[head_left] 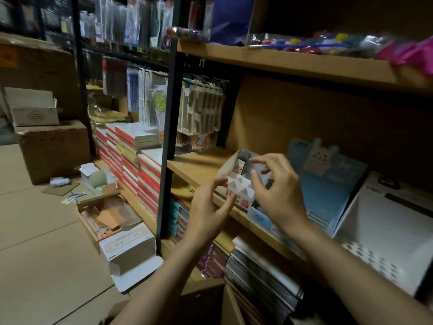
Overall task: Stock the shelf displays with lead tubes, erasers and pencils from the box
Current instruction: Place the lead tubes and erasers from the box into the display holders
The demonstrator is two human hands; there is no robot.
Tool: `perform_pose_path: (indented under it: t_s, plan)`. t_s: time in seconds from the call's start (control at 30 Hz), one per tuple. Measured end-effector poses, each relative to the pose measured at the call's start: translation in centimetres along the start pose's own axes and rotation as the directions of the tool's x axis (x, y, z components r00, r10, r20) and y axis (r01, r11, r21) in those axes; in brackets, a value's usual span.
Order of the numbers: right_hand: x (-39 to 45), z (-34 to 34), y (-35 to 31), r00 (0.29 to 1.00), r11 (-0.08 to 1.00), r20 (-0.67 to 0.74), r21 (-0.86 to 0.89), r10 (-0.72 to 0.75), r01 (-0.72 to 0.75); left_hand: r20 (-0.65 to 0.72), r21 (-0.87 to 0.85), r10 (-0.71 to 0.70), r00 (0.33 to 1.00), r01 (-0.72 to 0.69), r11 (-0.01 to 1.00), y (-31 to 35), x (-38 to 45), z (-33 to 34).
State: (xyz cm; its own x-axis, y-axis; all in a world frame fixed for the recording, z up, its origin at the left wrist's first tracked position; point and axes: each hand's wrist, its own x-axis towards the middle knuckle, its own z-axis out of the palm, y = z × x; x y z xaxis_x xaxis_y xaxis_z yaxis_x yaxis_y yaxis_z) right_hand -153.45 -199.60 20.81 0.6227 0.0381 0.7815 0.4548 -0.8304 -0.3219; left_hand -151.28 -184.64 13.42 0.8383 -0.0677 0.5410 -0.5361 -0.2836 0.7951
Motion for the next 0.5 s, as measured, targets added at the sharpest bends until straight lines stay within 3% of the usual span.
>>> perform_pose_path:
  t_s: [0.1, 0.17, 0.27, 0.33, 0.43, 0.5]
  plan:
    - [-7.3, -0.2, -2.6, 0.999, 0.975, -0.034, 0.221, 0.006, 0.002, 0.106, -0.003, -0.052, 0.993, 0.053, 0.999, 0.1, -4.5, -1.2]
    - [-12.5, 0.6, -3.4, 0.997, 0.940, 0.012, 0.335, 0.072, -0.072, 0.199, 0.110, -0.129, 0.971, 0.109, 0.988, -0.8, -8.3, -1.6]
    - [-20.7, 2.8, -2.6, 0.937, 0.864, 0.254, 0.385, 0.239, -0.325, 0.287, 0.270, -0.315, 0.905, 0.239, 0.933, -3.3, -16.1, -1.6]
    - [-25.9, 4.5, -1.4, 0.823, 0.824, 0.467, 0.287, 0.324, -0.488, 0.195, 0.311, -0.514, 0.835, 0.444, 0.840, -5.5, -22.1, -1.0]
    - [-32.1, 6.7, 0.0, 0.506, 0.696, 0.762, 0.103, 0.404, -0.711, 0.074, 0.231, -0.779, 0.623, 0.749, 0.621, -9.0, -30.2, 0.5]
    - [-35.4, 7.9, 0.9, 0.327, 0.655, 0.840, -0.044, 0.433, -0.754, 0.018, 0.204, -0.875, 0.483, 0.855, 0.477, -10.8, -34.1, 1.5]
